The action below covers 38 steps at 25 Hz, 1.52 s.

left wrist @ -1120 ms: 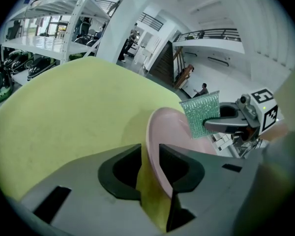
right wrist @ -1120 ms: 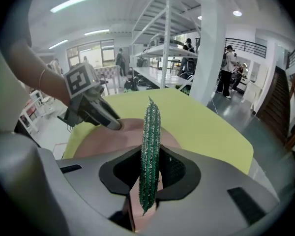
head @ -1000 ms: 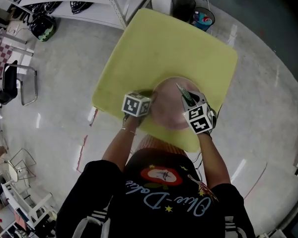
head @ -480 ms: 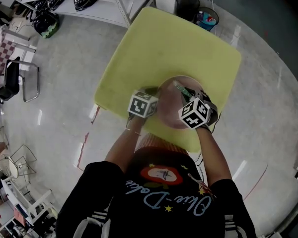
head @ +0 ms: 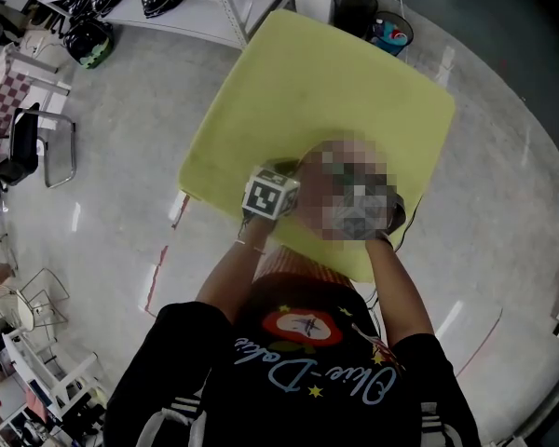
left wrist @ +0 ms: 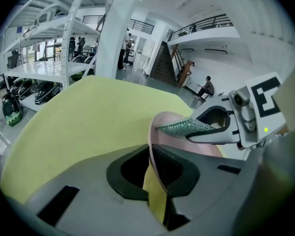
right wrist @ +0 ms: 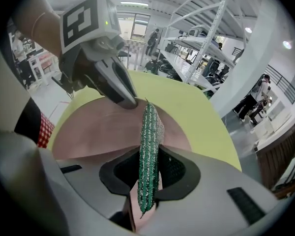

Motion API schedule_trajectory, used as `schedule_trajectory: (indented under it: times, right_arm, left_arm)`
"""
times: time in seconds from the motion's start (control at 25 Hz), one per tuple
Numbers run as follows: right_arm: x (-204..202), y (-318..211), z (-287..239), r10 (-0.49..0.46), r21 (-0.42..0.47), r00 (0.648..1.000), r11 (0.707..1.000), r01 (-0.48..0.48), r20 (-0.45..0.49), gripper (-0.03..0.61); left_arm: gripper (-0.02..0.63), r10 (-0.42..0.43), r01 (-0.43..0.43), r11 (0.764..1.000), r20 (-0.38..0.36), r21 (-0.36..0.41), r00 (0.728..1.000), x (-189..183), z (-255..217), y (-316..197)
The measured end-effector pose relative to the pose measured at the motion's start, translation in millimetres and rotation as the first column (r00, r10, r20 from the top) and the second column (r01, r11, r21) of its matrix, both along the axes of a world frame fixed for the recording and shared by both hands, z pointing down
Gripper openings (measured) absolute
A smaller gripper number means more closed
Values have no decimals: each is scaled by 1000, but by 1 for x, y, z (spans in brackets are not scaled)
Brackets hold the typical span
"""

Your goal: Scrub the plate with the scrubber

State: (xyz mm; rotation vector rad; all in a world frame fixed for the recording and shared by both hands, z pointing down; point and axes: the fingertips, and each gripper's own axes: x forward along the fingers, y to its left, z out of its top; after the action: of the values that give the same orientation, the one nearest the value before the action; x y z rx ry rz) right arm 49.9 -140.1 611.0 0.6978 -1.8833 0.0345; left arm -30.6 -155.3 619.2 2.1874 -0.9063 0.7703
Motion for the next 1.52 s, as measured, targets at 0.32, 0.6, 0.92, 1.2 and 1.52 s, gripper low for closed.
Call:
schedule_trajectory:
  times: [0.32, 0.6, 0.92, 1.2, 1.52]
  right_arm:
    - [-10, 14, 8, -82, 6, 996, 997, 82, -22, 64]
    - [-28, 37, 12, -146, 0, 989, 989, 146, -29, 66]
    - [-44, 59, 15, -215, -12, 977, 977, 214, -18, 65]
    - [-55, 84, 13, -256, -36, 967, 966, 256, 13, 66]
    - [-62, 117, 17, -306, -86, 951, 947, 309, 49, 64]
  left_arm:
    - [15, -3, 3, 1000, -3, 12, 1000, 5, -5, -5]
    - [12, 11, -11, 1000, 16, 22, 1000, 2, -5, 0]
    - [9, 4, -4, 999, 8, 33, 1000, 0, -2, 1]
    - [9, 3, -3, 999, 7, 46, 1000, -2, 0, 2]
    - [9, 37, -38, 997, 9, 62, 999, 1, -4, -1]
